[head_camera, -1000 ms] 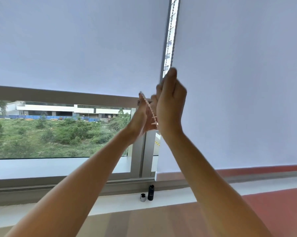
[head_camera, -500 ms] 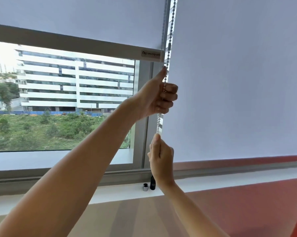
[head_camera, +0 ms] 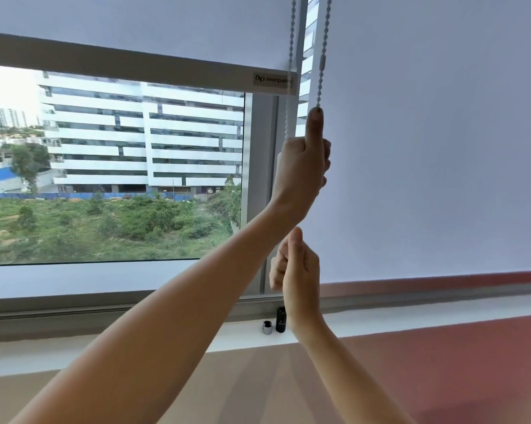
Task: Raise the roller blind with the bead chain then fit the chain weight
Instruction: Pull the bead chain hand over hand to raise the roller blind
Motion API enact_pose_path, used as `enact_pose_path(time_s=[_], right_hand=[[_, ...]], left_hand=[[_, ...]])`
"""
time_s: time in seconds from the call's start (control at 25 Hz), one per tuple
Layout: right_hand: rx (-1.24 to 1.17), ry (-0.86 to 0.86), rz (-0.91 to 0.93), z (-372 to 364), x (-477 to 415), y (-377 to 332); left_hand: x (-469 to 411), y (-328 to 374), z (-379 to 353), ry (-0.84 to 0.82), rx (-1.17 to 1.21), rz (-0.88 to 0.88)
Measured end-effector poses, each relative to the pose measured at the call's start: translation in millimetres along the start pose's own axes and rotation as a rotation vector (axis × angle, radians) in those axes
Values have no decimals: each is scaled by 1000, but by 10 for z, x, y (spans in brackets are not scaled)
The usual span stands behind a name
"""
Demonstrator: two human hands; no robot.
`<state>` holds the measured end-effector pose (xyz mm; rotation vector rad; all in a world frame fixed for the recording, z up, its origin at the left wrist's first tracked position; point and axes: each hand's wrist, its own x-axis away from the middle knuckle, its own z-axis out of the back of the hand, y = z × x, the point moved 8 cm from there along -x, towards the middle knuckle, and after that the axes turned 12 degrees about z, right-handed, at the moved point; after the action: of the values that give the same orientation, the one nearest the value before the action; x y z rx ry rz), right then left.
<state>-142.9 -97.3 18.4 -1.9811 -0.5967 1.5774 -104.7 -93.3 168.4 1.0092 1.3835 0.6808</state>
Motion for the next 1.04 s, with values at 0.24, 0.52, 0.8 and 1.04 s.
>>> enact_pose_path(time_s=[0.24,0.52,0.8,1.04], right_hand=[[130,257,243,331,-399,-476],[-5,252,285,421,-849,-872],[-468,-189,-34,-77,-1215,-1170],[-426,-312,-144,-284,-1578,-1436]], left_hand=[[15,-124,26,70,-80,-104],[370,-934,154,64,-265,-30],[567,-1285,197,24,-347,19],[579,-1313,130,-34,-266,71]])
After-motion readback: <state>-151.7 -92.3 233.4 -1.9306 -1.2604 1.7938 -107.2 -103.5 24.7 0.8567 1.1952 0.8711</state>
